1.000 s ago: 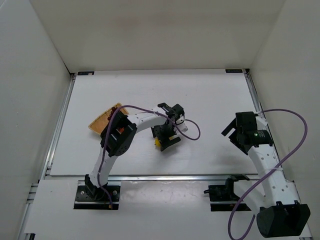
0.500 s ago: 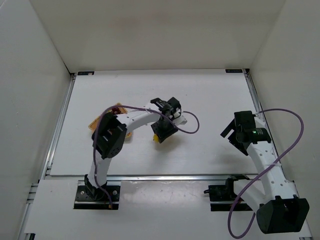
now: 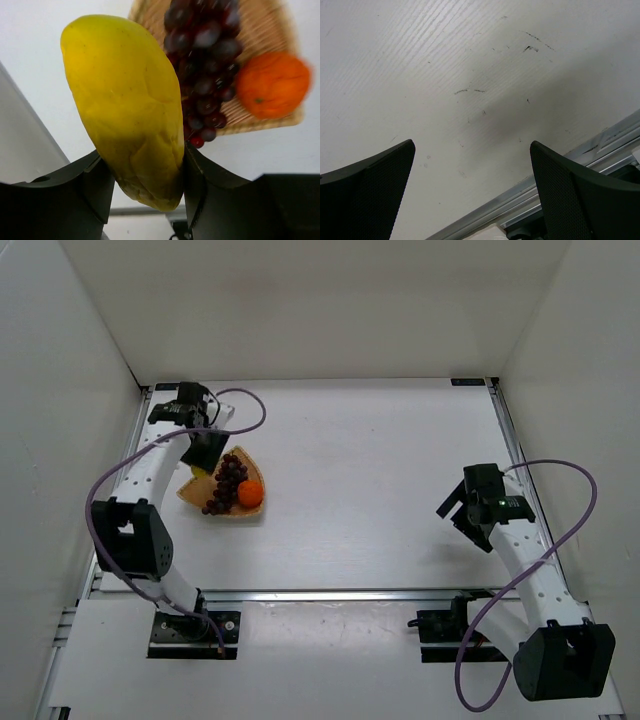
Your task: Place and organize the fake fruits in the fruit bowl
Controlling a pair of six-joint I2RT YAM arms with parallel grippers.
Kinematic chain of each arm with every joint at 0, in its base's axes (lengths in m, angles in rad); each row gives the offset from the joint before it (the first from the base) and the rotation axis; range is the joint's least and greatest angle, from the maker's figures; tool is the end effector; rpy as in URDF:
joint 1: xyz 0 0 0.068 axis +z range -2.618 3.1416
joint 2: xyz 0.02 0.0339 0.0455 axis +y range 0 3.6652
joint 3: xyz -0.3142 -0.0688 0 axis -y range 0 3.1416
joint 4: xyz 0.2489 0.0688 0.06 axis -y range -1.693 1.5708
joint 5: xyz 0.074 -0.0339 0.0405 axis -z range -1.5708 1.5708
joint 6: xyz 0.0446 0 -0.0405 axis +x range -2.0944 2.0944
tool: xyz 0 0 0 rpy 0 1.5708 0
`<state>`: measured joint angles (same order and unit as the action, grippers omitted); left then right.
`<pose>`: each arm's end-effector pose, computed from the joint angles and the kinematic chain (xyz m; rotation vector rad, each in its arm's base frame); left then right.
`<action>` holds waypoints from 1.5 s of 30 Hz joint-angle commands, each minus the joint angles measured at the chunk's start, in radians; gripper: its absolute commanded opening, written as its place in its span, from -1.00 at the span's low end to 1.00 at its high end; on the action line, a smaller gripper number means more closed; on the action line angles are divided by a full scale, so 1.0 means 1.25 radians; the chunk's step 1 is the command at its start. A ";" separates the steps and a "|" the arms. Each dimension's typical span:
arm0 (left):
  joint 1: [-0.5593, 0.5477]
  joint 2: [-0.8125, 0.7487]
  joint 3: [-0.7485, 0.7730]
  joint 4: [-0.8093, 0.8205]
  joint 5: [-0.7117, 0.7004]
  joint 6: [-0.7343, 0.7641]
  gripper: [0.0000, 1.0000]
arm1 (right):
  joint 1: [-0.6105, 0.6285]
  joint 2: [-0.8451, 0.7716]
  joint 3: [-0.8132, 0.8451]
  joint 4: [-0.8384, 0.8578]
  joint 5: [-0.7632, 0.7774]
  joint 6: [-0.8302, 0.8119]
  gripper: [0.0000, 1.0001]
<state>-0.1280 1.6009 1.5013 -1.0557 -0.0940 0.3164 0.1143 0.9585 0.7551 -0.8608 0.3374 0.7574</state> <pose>0.3287 -0.0381 0.3542 0.5755 2.6699 0.1820 0.1523 0.0026 0.2776 0.9100 2.3770 -0.1147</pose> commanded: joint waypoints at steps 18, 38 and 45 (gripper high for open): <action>0.142 0.008 0.029 -0.085 0.072 0.050 1.00 | 0.018 0.008 0.006 0.025 0.014 0.010 1.00; 0.467 -0.063 -0.023 0.141 -0.375 -0.092 1.00 | 0.018 0.022 0.013 0.025 0.037 0.003 1.00; 0.475 -0.063 -0.047 0.141 -0.327 -0.107 1.00 | 0.018 0.022 -0.002 0.025 0.044 0.003 1.00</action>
<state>0.4656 1.5665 1.4441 -0.9028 -0.5152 0.2142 0.1322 0.9867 0.7551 -0.8383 0.3649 0.7570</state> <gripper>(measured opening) 0.998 0.996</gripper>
